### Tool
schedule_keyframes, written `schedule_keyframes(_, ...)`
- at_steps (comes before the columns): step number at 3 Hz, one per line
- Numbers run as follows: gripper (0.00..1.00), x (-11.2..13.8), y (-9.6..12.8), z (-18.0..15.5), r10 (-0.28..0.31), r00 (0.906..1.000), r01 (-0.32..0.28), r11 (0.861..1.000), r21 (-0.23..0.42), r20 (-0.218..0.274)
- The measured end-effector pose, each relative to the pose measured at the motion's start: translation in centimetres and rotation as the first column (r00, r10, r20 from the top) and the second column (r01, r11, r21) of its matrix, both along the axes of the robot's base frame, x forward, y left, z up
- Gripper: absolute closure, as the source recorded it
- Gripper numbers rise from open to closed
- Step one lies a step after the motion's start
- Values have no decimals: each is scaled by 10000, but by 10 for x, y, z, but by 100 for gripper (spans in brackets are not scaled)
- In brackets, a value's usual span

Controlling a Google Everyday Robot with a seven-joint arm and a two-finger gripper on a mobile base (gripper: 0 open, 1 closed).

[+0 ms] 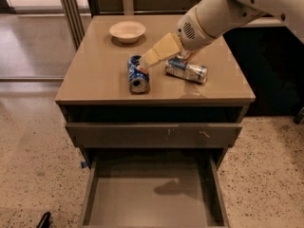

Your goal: Place pepsi can into middle drawer

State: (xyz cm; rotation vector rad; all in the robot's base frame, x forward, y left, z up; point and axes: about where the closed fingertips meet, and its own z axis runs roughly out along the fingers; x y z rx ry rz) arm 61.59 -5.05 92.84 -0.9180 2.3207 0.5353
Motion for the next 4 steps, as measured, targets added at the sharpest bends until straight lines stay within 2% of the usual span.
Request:
schedule_keyframes(1, 0, 13, 10, -9, -787, 9956, 784, 9969, -90, -515)
schedule_keyframes(2, 0, 36, 50, -22, -891, 9903, 822, 9943, -674, -1062)
schedule_keyframes(3, 0, 36, 52, -21, -848, 9907, 780, 9947, -666, -1062)
schedule_keyframes(4, 0, 35, 49, -27, -958, 9875, 915, 9950, -398, -1250)
